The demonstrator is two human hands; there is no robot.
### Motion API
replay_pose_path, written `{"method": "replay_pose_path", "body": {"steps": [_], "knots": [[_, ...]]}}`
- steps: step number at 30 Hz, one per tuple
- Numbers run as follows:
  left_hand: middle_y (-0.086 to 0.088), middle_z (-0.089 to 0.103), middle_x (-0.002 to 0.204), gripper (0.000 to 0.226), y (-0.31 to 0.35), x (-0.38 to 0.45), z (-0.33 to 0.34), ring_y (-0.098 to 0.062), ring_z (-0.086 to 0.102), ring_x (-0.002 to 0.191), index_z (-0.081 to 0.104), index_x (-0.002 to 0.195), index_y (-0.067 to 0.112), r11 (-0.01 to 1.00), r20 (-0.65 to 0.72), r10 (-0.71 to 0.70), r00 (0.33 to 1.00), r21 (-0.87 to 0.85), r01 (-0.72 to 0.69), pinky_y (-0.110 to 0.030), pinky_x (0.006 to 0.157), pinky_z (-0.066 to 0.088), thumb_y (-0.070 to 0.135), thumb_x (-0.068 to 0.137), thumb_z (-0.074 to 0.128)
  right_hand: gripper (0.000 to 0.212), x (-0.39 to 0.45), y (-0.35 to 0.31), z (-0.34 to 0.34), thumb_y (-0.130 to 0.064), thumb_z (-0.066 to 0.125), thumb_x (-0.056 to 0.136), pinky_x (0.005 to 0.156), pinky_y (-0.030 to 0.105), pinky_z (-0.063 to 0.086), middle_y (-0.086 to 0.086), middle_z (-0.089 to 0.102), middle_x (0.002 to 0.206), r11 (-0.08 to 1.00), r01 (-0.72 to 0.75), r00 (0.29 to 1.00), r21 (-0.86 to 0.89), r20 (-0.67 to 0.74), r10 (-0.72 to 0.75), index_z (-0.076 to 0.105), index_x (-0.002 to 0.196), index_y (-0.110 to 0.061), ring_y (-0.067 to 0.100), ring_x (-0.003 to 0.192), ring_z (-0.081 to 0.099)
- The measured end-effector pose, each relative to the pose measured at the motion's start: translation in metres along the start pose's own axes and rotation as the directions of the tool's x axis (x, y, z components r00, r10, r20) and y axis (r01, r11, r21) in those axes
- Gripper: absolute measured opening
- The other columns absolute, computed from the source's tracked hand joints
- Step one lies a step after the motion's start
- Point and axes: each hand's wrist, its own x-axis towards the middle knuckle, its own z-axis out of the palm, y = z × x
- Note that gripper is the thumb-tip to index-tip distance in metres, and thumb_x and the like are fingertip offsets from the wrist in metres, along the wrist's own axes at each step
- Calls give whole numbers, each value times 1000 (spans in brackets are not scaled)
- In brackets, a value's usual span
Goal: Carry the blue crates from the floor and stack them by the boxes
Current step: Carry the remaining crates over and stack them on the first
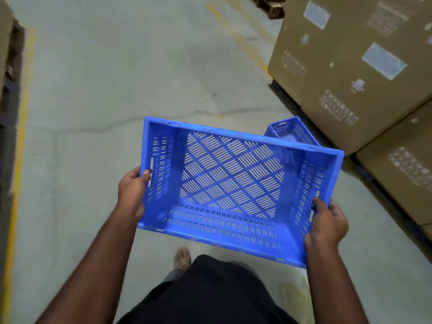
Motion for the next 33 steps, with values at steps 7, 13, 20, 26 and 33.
{"method": "replay_pose_path", "body": {"steps": [7,13,20,26,33], "knots": [[7,68,69,20,79,144,116,-12,63,60,69,112,8,992,91,19,996,119,-30,-37,73,55,12,96,57,22,67,-15,116,-6,70,85,65,21,53,1,69,87,996,51,987,77,-158,-38,72,106,-11,4,65,60],[4,70,82,20,111,260,254,-7,66,65,70,112,13,976,182,97,979,177,-129,-35,78,55,14,95,62,5,185,0,210,-20,73,84,71,31,49,0,66,85,996,87,963,-14,-253,-87,71,89,-18,13,75,56],[-3,76,96,23,162,346,427,-23,69,88,71,112,9,974,252,132,959,145,-172,-50,94,55,13,89,71,11,326,-35,291,-27,72,84,66,34,43,1,59,75,997,69,950,-16,-304,-71,67,76,-20,16,72,49],[-13,74,103,24,162,394,600,-27,68,91,70,112,7,958,423,53,904,233,-165,-52,93,55,12,89,71,7,413,-62,301,-22,70,87,74,34,50,3,66,90,997,69,868,20,-494,-50,71,93,-18,15,79,57],[2,76,82,16,110,470,830,-11,69,68,69,109,8,883,631,-164,758,437,-172,-33,69,61,11,94,64,36,558,-37,312,-48,70,80,74,43,50,3,67,87,999,-5,707,-39,-707,-24,70,98,-18,15,79,57]]}}
